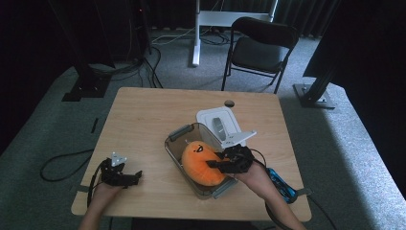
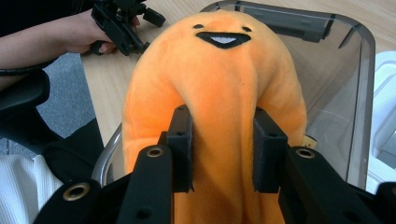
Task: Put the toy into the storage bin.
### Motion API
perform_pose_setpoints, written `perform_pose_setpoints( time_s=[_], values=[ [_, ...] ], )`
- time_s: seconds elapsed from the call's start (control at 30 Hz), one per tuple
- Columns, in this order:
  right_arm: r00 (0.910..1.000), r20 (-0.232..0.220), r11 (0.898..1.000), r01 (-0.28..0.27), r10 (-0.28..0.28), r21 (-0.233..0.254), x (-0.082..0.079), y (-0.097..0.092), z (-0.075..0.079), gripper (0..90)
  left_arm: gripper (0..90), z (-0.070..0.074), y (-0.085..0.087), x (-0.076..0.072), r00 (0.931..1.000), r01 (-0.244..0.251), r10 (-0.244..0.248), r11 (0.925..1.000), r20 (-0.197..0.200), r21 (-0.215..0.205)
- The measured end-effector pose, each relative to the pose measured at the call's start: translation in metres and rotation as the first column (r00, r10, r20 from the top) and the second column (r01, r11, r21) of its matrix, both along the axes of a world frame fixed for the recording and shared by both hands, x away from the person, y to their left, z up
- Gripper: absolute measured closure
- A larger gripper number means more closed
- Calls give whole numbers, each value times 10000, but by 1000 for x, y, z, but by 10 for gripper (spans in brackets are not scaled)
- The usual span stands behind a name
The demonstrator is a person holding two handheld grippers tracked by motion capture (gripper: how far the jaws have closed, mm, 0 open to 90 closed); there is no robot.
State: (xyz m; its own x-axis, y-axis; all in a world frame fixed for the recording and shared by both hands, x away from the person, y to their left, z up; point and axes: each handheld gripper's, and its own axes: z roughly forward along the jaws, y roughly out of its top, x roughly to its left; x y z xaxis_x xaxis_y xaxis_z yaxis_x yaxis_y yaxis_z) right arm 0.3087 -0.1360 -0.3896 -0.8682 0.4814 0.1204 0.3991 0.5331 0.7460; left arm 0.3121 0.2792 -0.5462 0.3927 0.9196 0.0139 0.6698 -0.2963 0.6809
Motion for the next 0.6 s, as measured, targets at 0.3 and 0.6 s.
perform_pose_setpoints(
  time_s=[0.3, 0.6],
  values=[
    [9995, -303, 9997, 20, -27, -231, 8, 3, -10, 653, 1, 0, 0, 0, 10000, 4, -4, 10000, -12, 3],
    [9970, -769, 9987, -44, 5, -506, 14, 7, -23, 622, 1, 0, 0, 0, 10000, 4, -4, 10000, -15, 1]
  ],
)
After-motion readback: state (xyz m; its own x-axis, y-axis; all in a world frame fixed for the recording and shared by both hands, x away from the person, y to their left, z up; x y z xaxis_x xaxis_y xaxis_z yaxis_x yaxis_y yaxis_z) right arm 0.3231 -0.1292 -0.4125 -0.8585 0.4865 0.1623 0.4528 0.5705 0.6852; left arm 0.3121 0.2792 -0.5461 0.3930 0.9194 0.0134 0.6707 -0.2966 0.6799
